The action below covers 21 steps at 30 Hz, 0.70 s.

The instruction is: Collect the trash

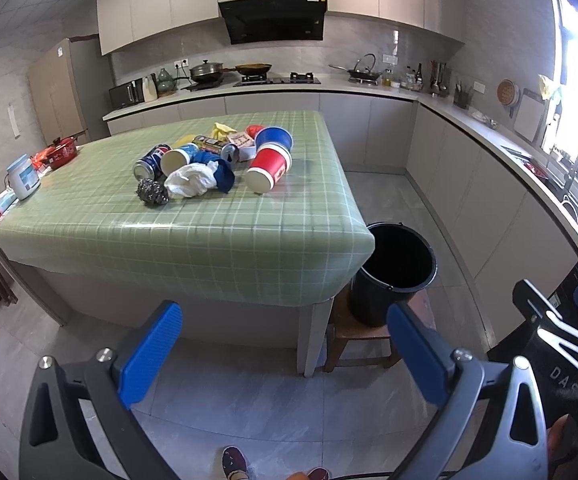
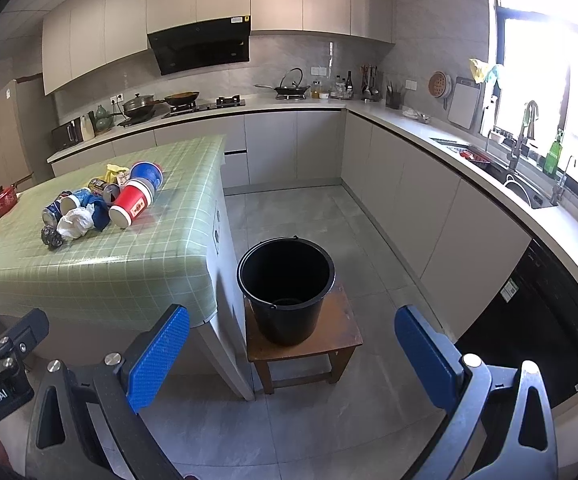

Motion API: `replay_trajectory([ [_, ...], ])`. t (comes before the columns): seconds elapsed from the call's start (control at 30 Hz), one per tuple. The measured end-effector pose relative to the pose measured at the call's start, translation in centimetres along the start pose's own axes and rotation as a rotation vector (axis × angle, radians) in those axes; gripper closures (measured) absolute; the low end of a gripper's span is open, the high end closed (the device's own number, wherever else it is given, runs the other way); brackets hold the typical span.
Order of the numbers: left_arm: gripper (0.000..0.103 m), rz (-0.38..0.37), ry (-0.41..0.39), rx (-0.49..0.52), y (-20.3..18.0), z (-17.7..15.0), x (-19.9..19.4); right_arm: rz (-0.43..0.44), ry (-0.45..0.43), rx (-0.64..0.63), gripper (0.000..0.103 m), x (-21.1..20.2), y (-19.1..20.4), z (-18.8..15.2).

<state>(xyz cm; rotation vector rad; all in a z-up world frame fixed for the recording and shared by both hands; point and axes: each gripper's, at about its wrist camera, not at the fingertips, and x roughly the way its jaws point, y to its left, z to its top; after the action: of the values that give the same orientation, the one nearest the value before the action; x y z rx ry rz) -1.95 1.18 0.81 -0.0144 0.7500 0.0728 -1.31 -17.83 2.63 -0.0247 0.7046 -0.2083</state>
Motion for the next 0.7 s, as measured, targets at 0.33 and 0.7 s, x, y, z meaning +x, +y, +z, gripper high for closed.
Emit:
replay_trajectory([
  [0.33, 0.0, -0.043, 0.052, 0.018, -0.9, -0.8, 0.4, -0.032, 0.005, -0.014, 0.0, 0.0, 0.1, -0.2],
  [0.7, 0.0, -0.052, 0.057, 0.032, -1.6, -1.1, 0.5, -0.046, 0.024, -0.019, 0.0, 0.3, -0.2, -0.6],
])
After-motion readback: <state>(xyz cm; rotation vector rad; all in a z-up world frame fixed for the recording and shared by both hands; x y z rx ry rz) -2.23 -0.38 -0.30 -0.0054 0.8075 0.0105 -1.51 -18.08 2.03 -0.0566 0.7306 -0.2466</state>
